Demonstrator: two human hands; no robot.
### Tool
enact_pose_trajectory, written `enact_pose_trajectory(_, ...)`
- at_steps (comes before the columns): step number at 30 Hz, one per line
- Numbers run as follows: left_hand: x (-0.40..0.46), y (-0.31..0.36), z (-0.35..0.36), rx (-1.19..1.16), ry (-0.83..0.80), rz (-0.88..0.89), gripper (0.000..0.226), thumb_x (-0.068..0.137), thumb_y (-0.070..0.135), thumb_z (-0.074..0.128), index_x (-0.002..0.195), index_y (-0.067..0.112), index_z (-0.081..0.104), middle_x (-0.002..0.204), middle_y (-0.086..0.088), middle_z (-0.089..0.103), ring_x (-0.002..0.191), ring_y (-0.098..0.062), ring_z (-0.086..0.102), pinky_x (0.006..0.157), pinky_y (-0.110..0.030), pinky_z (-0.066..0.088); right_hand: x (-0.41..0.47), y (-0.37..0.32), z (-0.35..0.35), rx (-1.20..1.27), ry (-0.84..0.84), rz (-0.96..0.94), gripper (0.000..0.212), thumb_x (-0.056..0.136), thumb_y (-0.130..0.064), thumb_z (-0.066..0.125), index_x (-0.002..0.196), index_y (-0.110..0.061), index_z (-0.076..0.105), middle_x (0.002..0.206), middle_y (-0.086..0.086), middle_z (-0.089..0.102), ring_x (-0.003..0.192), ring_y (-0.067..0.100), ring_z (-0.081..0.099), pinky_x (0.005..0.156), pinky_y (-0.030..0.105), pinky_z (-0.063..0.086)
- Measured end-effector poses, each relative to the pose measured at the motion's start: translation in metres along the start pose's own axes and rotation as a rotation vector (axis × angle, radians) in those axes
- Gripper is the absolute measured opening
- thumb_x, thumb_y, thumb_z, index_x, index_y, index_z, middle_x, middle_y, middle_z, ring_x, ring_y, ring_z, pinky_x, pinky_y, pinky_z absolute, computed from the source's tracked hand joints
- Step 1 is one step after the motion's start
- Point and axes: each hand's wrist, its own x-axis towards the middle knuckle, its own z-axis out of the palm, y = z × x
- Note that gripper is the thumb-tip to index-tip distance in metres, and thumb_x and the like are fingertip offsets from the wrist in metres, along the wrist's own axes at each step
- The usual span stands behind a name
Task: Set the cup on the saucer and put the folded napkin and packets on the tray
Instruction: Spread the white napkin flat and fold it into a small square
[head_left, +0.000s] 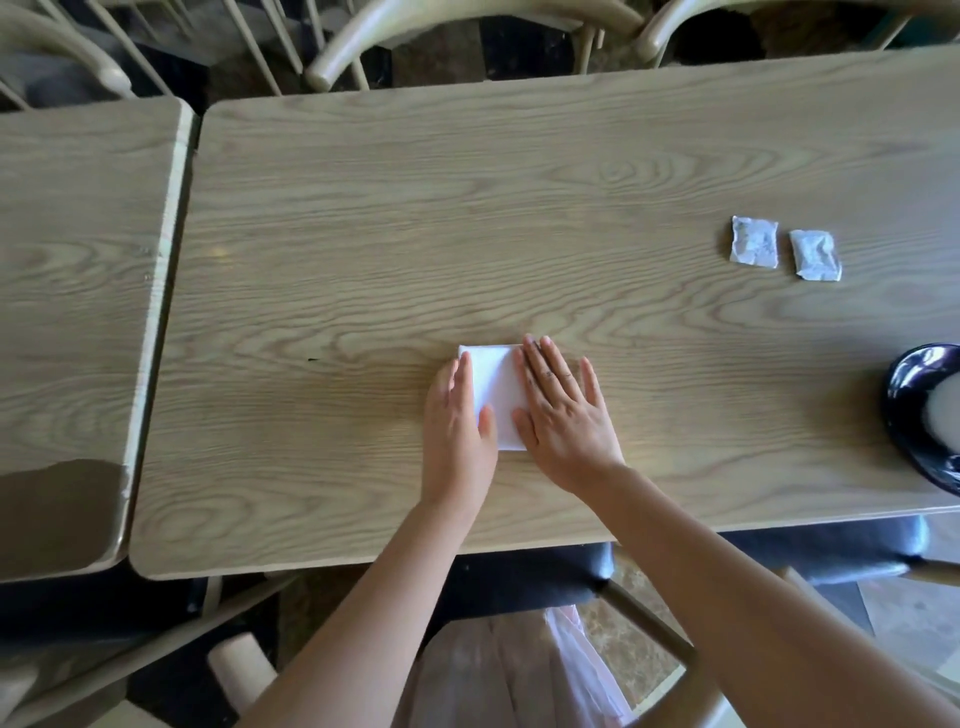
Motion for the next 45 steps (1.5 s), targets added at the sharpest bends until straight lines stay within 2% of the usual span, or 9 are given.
enact_pose_trajectory(4, 0.013, 0.006, -0.009, -0.165, 0.022, -0.331, 0.033, 0.082, 0.009, 0.058, 0.113, -0.003, 0.056, 0.107, -0.018, 0.064, 0.101, -0.032, 0.058, 0.087, -0.039, 0.045, -0.013, 0.0, 0.001, 0.022, -0.003, -0.016, 0.059, 0.092, -0.032, 0.03, 0.145, -0.01, 0.019, 0.155, 0.003, 0.017, 0.141, 0.018, 0.001, 0.114, 0.046, 0.008)
enact_pose_trajectory(6, 0.016, 0.009, -0.015, -0.208, -0.051, -0.428, 0.016, 0.079, 0.012, 0.059, 0.088, -0.001, 0.063, 0.086, -0.011, 0.068, 0.08, -0.028, 0.06, 0.065, -0.031, 0.042, -0.021, -0.001, 0.001, 0.024, -0.012, -0.011, 0.059, 0.093, -0.03, 0.032, 0.146, -0.012, 0.015, 0.156, 0.001, 0.014, 0.141, 0.016, -0.004, 0.114, 0.044, 0.002)
enact_pose_trajectory(9, 0.009, 0.017, -0.024, -0.299, -0.136, -0.471, 0.01, 0.078, 0.01, 0.059, 0.08, 0.001, 0.063, 0.072, -0.003, 0.062, 0.067, -0.019, 0.052, 0.052, -0.023, 0.038, -0.031, -0.004, -0.005, 0.053, -0.038, 0.001, 0.06, 0.094, -0.028, 0.036, 0.147, -0.016, 0.01, 0.157, -0.003, 0.009, 0.141, 0.011, -0.008, 0.114, 0.043, -0.004)
enact_pose_trajectory(17, -0.016, 0.058, -0.078, -0.529, -0.186, -0.413, 0.005, 0.081, 0.016, 0.06, 0.085, 0.017, 0.056, 0.08, 0.0, 0.06, 0.072, -0.016, 0.055, 0.064, -0.029, 0.042, -0.04, -0.019, -0.082, 0.493, 0.204, 0.222, 0.052, 0.085, -0.02, 0.061, 0.134, -0.016, 0.044, 0.145, 0.006, 0.04, 0.136, 0.022, 0.032, 0.108, 0.033, 0.025)
enact_pose_trajectory(23, -0.041, 0.112, -0.127, -0.771, -0.27, -0.303, 0.013, 0.086, 0.01, 0.058, 0.077, 0.019, 0.057, 0.069, 0.002, 0.061, 0.054, -0.009, 0.055, 0.049, -0.02, 0.041, -0.067, -0.034, -0.178, 1.14, -0.008, 0.578, 0.057, 0.081, -0.022, 0.069, 0.132, -0.013, 0.045, 0.122, 0.015, 0.06, 0.103, 0.025, 0.061, 0.088, 0.038, 0.049)
enact_pose_trajectory(28, -0.057, 0.166, -0.155, -0.881, -0.369, -0.148, 0.018, 0.089, 0.011, 0.055, 0.072, 0.018, 0.055, 0.053, 0.011, 0.059, 0.041, -0.001, 0.053, 0.041, -0.011, 0.042, -0.115, -0.034, -0.246, 1.313, 0.02, 0.61, 0.035, 0.081, -0.024, 0.068, 0.104, 0.002, 0.064, 0.09, 0.01, 0.062, 0.084, 0.018, 0.058, 0.073, 0.027, 0.048)
enact_pose_trajectory(34, -0.092, 0.224, -0.169, -0.939, -0.515, 0.076, 0.015, 0.091, 0.014, 0.051, 0.086, 0.02, 0.064, 0.067, 0.009, 0.069, 0.058, -0.006, 0.062, 0.053, -0.019, 0.05, -0.178, -0.027, -0.308, 1.389, 0.392, 0.554, 0.014, 0.081, -0.013, 0.066, 0.094, -0.008, 0.066, 0.056, -0.009, 0.064, 0.047, 0.003, 0.056, 0.045, 0.014, 0.045)
enact_pose_trajectory(39, -0.132, 0.263, -0.158, -0.903, -0.633, 0.205, 0.02, 0.093, 0.013, 0.048, 0.099, 0.019, 0.066, 0.082, 0.002, 0.074, 0.07, -0.012, 0.069, 0.056, -0.024, 0.055, -0.233, -0.007, -0.339, 1.358, 0.607, 0.523, 0.009, 0.08, -0.012, 0.067, 0.088, -0.015, 0.069, 0.062, -0.006, 0.067, 0.052, 0.005, 0.058, 0.044, 0.018, 0.045)
enact_pose_trajectory(45, -0.18, 0.324, -0.106, -0.902, -0.556, 0.259, 0.019, 0.091, 0.009, 0.05, 0.095, 0.019, 0.066, 0.076, 0.004, 0.075, 0.068, -0.011, 0.069, 0.054, -0.024, 0.056, -0.303, 0.044, -0.364, 1.298, 0.647, 0.525, 0.015, 0.082, -0.013, 0.065, 0.096, -0.01, 0.068, 0.088, 0.011, 0.07, 0.078, 0.022, 0.064, 0.078, 0.041, 0.054)
